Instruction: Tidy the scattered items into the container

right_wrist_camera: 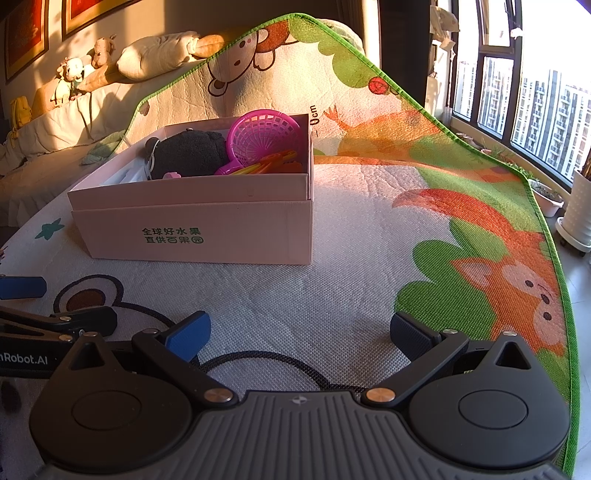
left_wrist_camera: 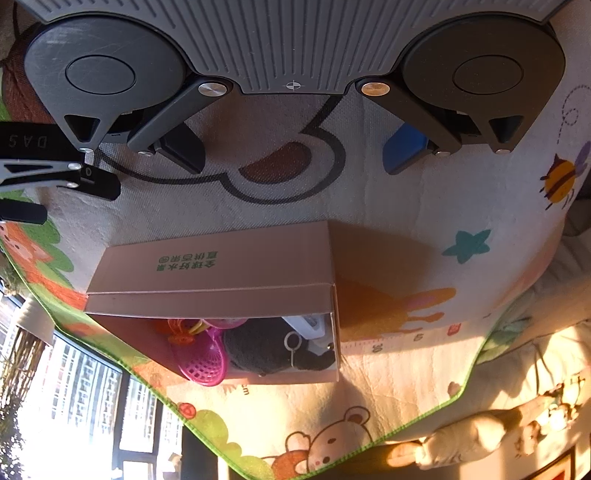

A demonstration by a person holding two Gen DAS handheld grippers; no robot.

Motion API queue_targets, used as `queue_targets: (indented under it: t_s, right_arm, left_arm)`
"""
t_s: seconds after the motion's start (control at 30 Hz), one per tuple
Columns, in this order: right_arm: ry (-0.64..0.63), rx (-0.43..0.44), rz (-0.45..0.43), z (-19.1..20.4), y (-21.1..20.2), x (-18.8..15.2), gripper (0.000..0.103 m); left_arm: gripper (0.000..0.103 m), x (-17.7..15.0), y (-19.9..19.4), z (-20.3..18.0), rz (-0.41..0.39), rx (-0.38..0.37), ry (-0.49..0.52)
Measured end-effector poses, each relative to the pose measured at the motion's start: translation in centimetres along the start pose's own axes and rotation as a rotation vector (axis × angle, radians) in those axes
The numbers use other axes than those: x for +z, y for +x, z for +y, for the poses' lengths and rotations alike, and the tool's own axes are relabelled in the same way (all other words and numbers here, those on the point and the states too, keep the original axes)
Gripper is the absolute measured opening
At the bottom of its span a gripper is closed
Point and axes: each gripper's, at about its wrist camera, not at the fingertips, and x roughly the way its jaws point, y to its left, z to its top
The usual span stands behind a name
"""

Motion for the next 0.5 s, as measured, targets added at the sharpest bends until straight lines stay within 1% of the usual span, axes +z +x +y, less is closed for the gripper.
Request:
queue_targets:
  t_s: [0.5]
  right_arm:
    - [-0.005, -0.001, 0.001, -0.02, -0.23, -0.19, 0.103]
  left_arm:
    - [0.103, -0.51, -0.53, -0.09, -0.013, 0.004, -0.009]
